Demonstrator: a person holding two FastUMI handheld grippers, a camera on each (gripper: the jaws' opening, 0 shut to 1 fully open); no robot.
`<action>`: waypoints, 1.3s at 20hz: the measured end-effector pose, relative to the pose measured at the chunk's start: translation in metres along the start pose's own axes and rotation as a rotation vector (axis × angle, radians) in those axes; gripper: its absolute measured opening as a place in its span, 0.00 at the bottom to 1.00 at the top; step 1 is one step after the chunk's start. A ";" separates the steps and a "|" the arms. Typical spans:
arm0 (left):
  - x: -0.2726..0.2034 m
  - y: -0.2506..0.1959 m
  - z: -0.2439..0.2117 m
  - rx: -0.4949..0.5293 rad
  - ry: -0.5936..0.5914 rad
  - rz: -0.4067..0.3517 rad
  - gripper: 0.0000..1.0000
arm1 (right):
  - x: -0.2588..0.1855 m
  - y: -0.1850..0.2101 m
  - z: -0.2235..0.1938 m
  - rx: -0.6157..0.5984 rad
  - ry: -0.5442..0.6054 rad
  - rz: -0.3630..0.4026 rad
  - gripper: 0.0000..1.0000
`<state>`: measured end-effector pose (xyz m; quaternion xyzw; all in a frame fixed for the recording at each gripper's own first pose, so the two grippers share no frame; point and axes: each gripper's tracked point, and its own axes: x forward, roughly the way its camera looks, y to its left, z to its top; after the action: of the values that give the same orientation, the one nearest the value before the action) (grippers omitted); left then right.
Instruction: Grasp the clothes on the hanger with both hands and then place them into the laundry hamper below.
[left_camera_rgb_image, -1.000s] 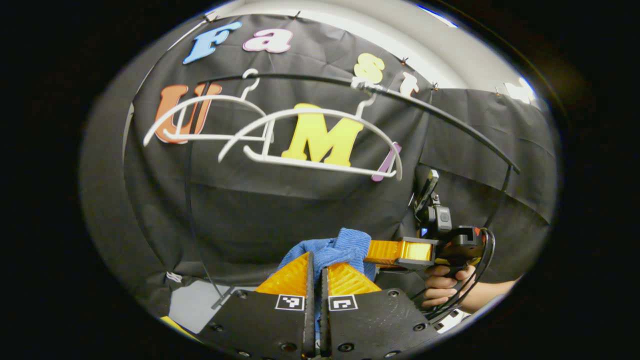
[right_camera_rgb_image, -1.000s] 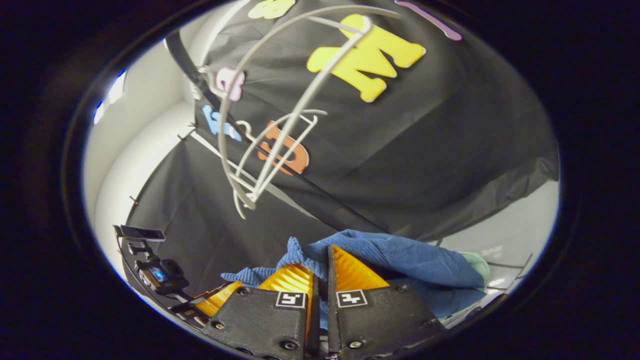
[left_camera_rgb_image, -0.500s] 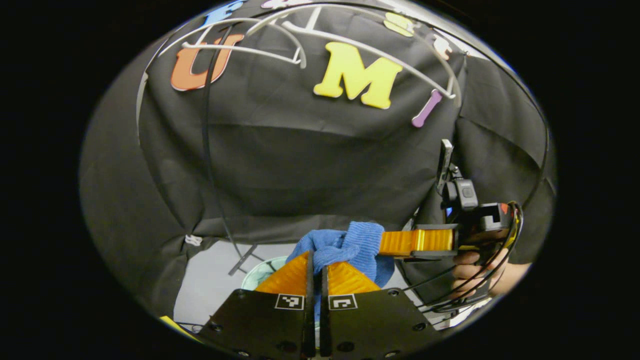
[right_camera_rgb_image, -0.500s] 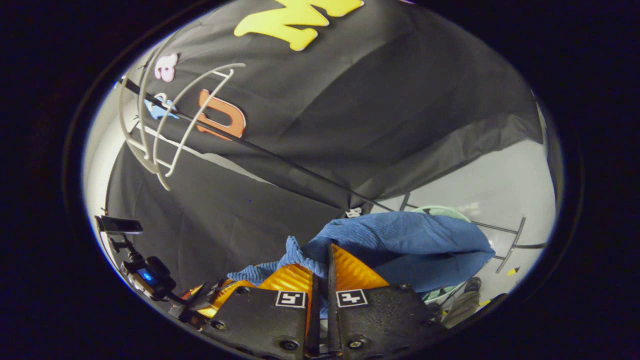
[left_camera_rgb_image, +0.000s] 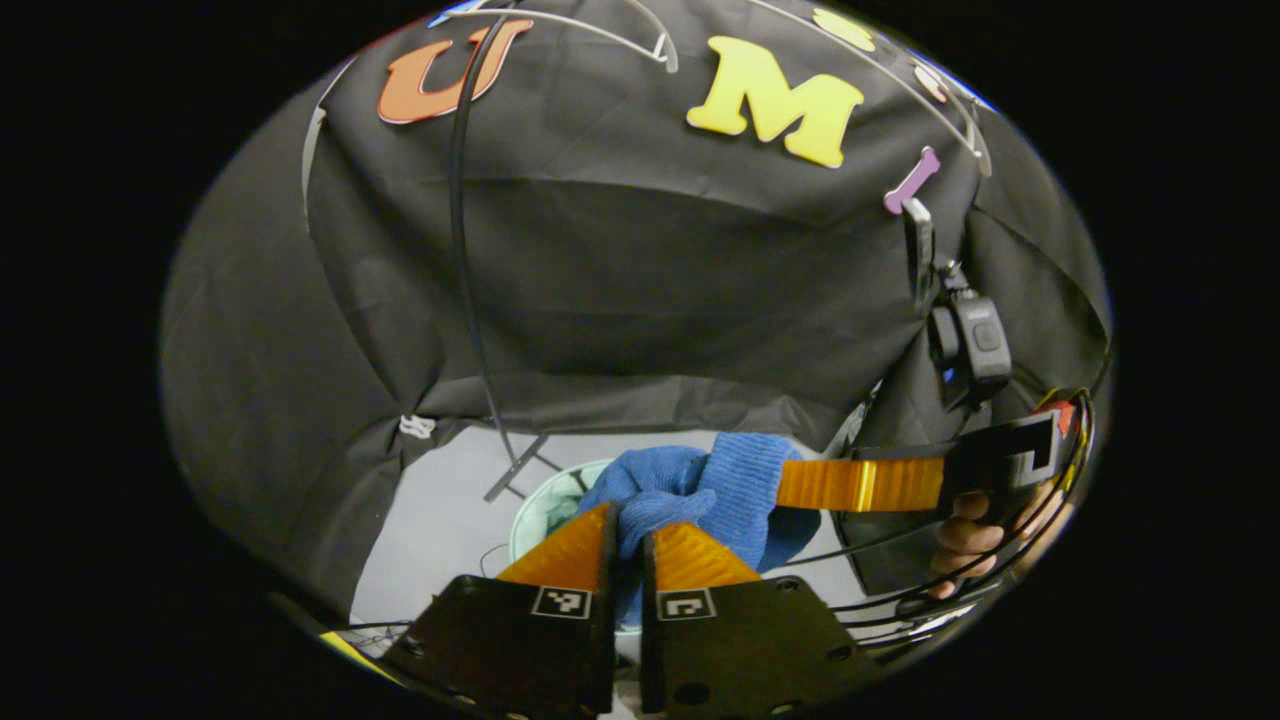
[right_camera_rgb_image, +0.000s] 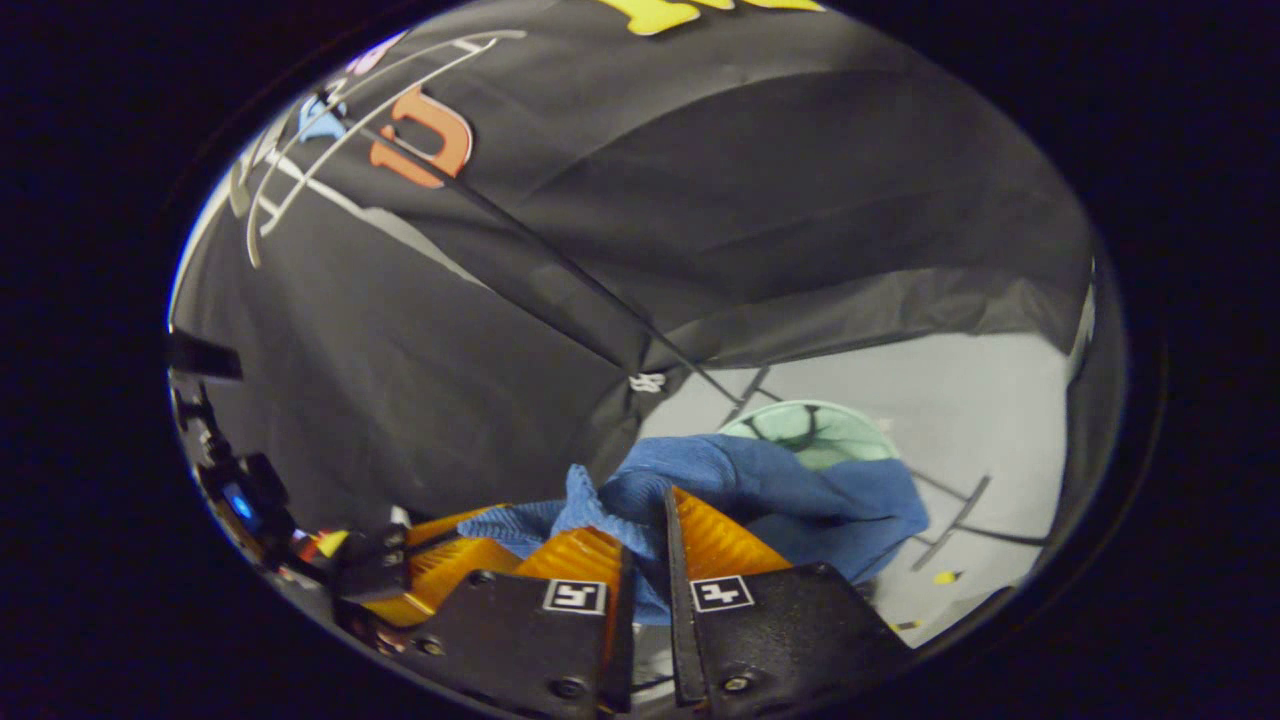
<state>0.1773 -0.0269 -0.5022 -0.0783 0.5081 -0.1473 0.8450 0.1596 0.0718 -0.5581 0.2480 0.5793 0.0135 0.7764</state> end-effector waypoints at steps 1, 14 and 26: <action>-0.001 -0.001 -0.002 -0.011 0.012 -0.006 0.17 | -0.001 -0.011 -0.004 -0.040 0.011 -0.028 0.26; -0.020 0.008 0.001 -0.068 -0.017 0.044 0.97 | -0.092 -0.052 0.026 -0.116 -0.273 -0.268 0.73; -0.086 -0.016 0.036 0.130 -0.147 0.080 0.97 | -0.168 -0.080 -0.006 -0.045 -0.474 -0.494 0.90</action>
<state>0.1681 -0.0146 -0.4092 -0.0137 0.4370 -0.1401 0.8884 0.0777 -0.0482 -0.4419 0.0790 0.4248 -0.2202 0.8745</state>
